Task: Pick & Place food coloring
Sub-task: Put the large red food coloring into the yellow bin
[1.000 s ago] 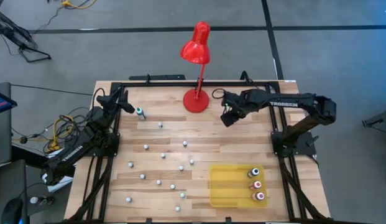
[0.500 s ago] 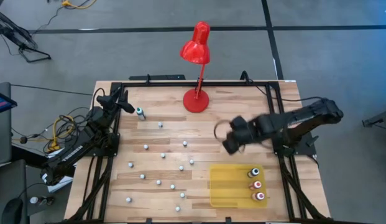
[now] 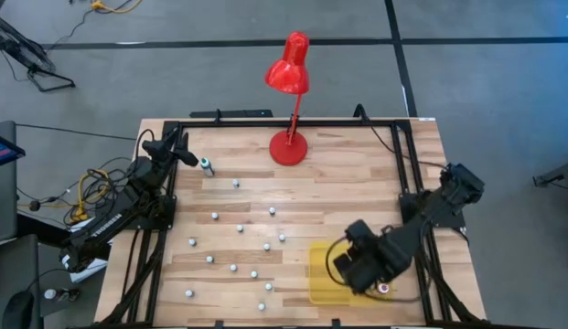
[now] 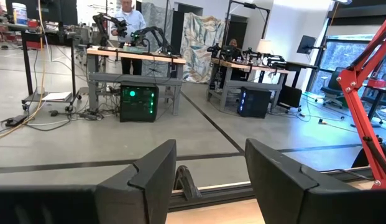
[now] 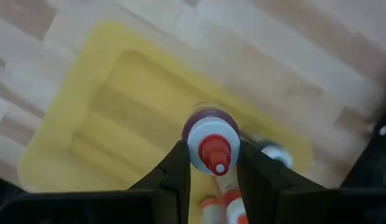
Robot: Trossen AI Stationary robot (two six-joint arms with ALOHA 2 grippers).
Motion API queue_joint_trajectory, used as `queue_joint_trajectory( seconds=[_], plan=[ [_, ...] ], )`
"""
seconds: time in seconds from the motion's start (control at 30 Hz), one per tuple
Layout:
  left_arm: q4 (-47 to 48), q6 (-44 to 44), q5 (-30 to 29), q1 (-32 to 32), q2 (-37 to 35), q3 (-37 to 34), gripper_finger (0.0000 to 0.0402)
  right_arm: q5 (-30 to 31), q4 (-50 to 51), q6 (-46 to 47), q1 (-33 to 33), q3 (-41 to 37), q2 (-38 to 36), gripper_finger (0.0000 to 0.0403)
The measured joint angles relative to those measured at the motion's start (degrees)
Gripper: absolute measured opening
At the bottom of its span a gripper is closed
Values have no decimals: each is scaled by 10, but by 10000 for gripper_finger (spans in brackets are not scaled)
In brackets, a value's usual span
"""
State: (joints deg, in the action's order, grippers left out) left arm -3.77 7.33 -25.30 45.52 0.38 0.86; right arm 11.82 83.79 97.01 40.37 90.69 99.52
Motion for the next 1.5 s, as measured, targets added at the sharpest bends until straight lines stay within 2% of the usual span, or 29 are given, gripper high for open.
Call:
queue_joint_trajectory(
  seconds=[0.2,0.37,0.67,1.5],
  plan=[
    [0,0,0,0,0,0,184,-23,-22,51,36,7,38,89],
    [0,0,0,0,0,0,184,-29,-17,56,43,7,64,92],
    [0,0,0,0,0,0,184,-28,-17,-5,13,-2,86,95],
    [0,0,0,0,0,0,184,-31,-141,-30,-8,-152,7,106]
  ],
)
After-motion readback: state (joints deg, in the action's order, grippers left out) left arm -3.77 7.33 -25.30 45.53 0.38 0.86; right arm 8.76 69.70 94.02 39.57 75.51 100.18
